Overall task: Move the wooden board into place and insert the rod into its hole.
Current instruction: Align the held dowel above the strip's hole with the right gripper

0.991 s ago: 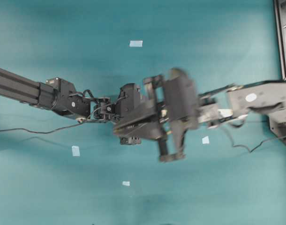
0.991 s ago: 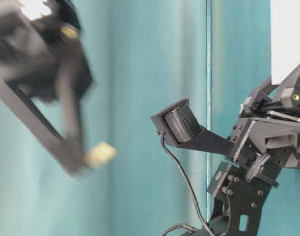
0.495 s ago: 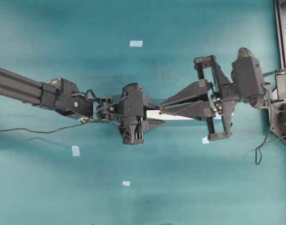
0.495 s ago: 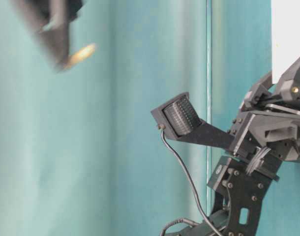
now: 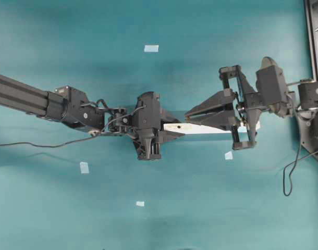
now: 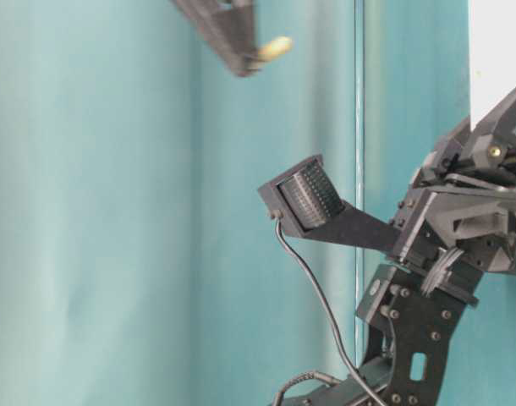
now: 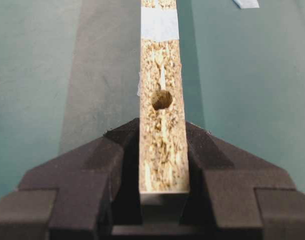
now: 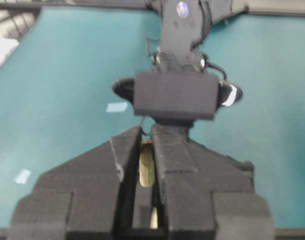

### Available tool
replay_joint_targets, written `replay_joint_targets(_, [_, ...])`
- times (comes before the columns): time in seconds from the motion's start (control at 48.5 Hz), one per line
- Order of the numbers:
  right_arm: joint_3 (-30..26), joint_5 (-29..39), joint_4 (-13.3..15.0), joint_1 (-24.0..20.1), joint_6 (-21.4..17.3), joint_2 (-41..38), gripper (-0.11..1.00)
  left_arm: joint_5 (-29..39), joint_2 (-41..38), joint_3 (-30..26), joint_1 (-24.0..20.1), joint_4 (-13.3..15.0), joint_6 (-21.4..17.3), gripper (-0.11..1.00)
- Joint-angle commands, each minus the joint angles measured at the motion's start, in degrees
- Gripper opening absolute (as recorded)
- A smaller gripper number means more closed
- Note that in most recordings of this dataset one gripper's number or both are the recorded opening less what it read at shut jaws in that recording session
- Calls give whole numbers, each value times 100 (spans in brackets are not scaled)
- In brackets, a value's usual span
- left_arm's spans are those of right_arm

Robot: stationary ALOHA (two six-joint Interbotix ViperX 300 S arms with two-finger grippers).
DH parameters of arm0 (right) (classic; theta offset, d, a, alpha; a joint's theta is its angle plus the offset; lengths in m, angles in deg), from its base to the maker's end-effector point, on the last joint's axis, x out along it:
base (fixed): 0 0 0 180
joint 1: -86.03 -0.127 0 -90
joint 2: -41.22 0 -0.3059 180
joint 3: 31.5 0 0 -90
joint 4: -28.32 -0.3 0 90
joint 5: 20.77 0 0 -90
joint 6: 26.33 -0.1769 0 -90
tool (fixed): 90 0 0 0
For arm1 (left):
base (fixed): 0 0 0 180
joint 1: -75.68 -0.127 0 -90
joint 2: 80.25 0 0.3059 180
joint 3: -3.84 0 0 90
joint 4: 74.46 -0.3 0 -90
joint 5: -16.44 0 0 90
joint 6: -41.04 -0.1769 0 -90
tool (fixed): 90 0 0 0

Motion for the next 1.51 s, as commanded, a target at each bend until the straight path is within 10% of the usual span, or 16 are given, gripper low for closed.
replay_joint_targets(0.0, [70, -404, -105, 158, 211, -149, 10, 193, 35, -44, 62, -18, -9, 23])
replay_joint_targets(0.289, [439, -1960, -905, 290, 984, -993, 10, 281, 26, -62, 88, -18, 0, 23])
replay_joint_targets(1.486, [-26, -2268, -914, -18, 1020, -2505, 10, 369, 18, -79, 105, -18, 9, 23])
